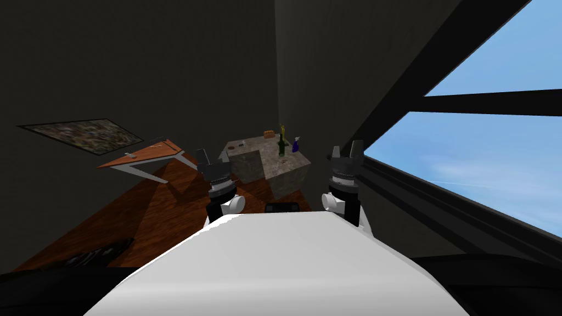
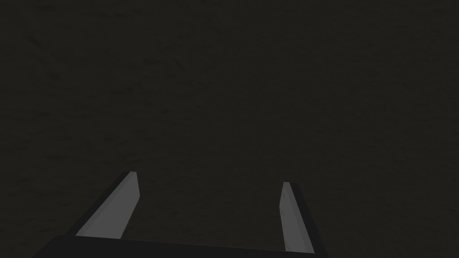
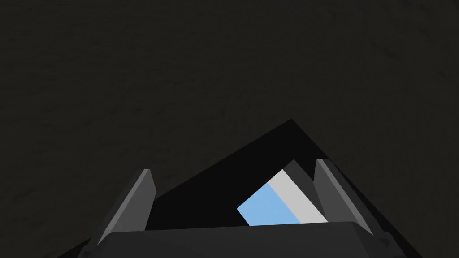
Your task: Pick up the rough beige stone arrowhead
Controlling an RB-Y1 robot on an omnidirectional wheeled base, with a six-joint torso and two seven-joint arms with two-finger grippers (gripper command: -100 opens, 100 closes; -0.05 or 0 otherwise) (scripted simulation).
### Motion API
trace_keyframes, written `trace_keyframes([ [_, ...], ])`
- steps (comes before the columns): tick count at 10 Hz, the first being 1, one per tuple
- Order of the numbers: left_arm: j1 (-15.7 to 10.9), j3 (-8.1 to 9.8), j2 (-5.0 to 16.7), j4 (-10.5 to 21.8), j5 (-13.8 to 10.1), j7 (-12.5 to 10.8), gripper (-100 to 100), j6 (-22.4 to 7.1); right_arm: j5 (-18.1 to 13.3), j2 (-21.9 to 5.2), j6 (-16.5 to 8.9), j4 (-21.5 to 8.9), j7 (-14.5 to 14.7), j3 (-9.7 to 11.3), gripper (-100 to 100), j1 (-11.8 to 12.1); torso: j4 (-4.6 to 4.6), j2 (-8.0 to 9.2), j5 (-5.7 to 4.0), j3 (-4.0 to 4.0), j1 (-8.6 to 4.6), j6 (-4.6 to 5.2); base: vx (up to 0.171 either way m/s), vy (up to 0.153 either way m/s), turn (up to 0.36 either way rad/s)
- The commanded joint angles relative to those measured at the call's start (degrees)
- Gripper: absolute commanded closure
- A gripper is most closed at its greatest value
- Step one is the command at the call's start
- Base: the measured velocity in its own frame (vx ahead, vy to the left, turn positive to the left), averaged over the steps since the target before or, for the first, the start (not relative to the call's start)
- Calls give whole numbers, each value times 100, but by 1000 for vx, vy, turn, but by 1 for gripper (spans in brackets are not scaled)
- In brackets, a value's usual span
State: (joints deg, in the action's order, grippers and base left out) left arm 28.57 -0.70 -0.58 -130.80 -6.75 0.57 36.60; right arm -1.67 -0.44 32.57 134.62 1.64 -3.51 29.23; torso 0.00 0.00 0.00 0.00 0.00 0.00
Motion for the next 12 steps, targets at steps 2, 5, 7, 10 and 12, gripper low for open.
trace_keyframes([
  [2,0,0,0,0,0,0,0,0,-125,-442,112,-70,215,80,-100,165,1,8,1,4,7,0,-39,38,12],
  [5,-1,-1,-1,0,0,0,0,0,-337,-971,289,-272,572,192,-100,458,7,34,5,19,20,0,-94,63,37],
  [7,-2,-1,-1,0,0,0,0,0,-426,-1221,360,-376,719,236,-100,580,11,52,7,30,28,0,-106,64,46],
  [10,-1,-1,-1,0,0,0,0,0,-626,-1674,512,-643,1038,334,-100,846,7,32,4,19,20,-2,-74,51,89],
  [12,-1,-1,-1,0,0,0,0,0,-849,-2086,666,-989,1378,447,-100,1123,8,34,4,20,17,-1,-98,55,167],
])
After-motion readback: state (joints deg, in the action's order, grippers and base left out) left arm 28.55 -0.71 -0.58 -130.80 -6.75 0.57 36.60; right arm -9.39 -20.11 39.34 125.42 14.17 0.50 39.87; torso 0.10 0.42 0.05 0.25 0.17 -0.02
